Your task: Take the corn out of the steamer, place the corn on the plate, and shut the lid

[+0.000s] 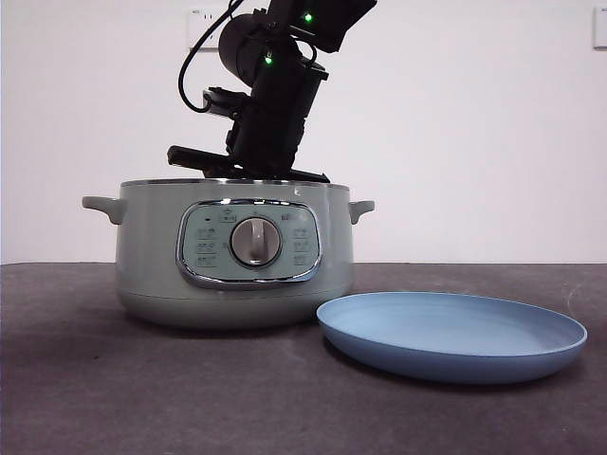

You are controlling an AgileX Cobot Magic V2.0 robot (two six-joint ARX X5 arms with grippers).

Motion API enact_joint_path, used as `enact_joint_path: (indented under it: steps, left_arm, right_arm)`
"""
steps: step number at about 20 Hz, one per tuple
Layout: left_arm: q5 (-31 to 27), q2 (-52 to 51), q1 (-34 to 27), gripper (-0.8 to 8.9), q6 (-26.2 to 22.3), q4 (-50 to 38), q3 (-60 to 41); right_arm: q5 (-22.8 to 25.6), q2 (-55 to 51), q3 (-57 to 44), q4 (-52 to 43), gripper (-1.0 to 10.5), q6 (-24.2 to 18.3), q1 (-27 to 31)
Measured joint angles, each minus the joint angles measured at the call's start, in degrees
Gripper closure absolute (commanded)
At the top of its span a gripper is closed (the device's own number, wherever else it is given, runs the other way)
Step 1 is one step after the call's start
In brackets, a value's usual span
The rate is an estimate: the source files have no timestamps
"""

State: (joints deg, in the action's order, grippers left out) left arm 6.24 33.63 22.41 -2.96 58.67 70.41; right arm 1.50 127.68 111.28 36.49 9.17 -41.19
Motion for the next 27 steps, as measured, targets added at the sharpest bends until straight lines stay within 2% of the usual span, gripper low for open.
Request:
enact_joint_path:
  steps: [4,7,12,14,19,24,27]
  left_arm:
    - [-0.02,0.00,0.00,8.22,0.00,-0.31,0.00]
    - [-0.04,0.00,0.00,8.22,0.00,-1.42,0.00]
    - [-0.04,0.00,0.00,8.22,0.02,-3.85,0.00]
    - [-0.02,0.11,0.00,8.22,0.02,-4.61,0.00]
    - [0.13,0.63,0.00,8.22,0.02,-4.59,0.00]
    - [0.15,1.05,0.00,8.22,0.02,-4.61,0.00]
    - [0.13,1.14,0.00,8.22,0.02,-4.59,0.00]
  right_arm:
    - [0.02,-2.78,-0.15,0.57,9.6,-0.02,0.00]
    - [0.35,-15.04,-0.20,4.92,9.6,-0.72,0.00]
    - [5.29,-29.59,-0.20,15.41,9.6,-1.31,0.07]
    - [8.81,-34.16,-0.20,20.35,9.6,-1.68,0.79]
    - [9.22,-38.10,-0.22,27.85,9.6,-2.56,6.03]
    - [8.96,-40.59,-7.48,25.49,9.6,-2.75,9.01]
    - [4.02,-44.37,-18.99,17.35,9.6,-2.27,11.30]
